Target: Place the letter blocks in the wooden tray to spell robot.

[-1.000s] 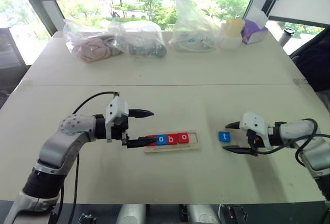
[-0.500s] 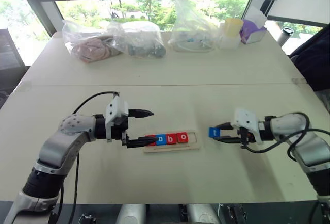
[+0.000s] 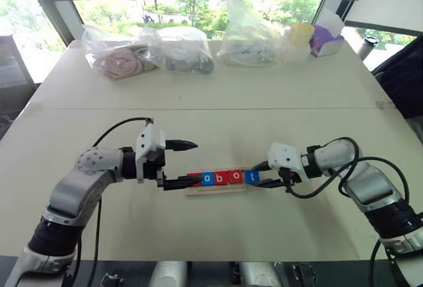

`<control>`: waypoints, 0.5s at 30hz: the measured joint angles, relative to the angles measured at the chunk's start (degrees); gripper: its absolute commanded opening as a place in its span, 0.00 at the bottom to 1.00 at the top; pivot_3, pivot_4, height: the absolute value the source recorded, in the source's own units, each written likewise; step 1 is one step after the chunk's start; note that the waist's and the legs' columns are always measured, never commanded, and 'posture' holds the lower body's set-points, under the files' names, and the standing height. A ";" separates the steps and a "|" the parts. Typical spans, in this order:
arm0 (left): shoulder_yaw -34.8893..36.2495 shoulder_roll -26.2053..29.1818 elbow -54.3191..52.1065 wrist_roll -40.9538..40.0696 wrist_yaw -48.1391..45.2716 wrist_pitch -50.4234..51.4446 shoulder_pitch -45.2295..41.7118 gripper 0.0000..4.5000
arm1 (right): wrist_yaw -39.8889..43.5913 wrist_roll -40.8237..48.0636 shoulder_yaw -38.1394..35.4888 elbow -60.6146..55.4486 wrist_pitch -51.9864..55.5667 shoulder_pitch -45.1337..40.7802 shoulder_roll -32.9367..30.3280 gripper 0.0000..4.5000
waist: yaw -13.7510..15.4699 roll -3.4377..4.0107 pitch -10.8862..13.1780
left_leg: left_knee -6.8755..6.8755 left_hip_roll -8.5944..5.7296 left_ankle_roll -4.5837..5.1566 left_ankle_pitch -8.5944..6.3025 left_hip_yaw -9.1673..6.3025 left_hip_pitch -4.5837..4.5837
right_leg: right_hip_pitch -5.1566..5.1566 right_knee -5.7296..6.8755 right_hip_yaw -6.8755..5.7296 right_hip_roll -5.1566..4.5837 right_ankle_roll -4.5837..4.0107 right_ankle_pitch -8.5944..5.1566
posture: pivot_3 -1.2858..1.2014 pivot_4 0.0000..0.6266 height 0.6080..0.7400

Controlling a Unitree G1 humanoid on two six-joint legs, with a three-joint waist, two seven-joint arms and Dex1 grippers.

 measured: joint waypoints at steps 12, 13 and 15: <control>0.01 -0.03 -0.35 -0.04 0.89 0.03 0.85 1.00 | 0.63 -1.45 1.41 0.46 -0.58 -1.07 1.21 0.25 | 0.00 0.00 0.00 | 0.01 0.00 0.00 0.00 -0.01 0.00 | 0.00 0.01 0.00 0.00 0.00 0.00 | 0.52 0.24 1.00; 0.00 -0.04 -0.35 -0.04 0.97 0.03 0.85 1.00 | 0.61 -1.48 1.51 0.59 -0.58 -1.19 1.38 0.25 | 0.01 0.00 0.00 | 0.01 0.00 0.00 0.00 0.00 0.00 | 0.00 0.01 0.00 0.00 0.00 0.00 | 0.52 0.24 1.00; 0.00 -0.04 -0.35 -0.05 1.10 0.03 0.85 1.00 | 0.58 -1.67 1.66 1.01 -0.59 -1.41 1.82 0.25 | 0.02 0.00 0.00 | 0.01 0.00 0.00 0.00 0.00 0.00 | 0.00 0.01 0.00 0.00 0.00 0.00 | 0.52 0.24 1.00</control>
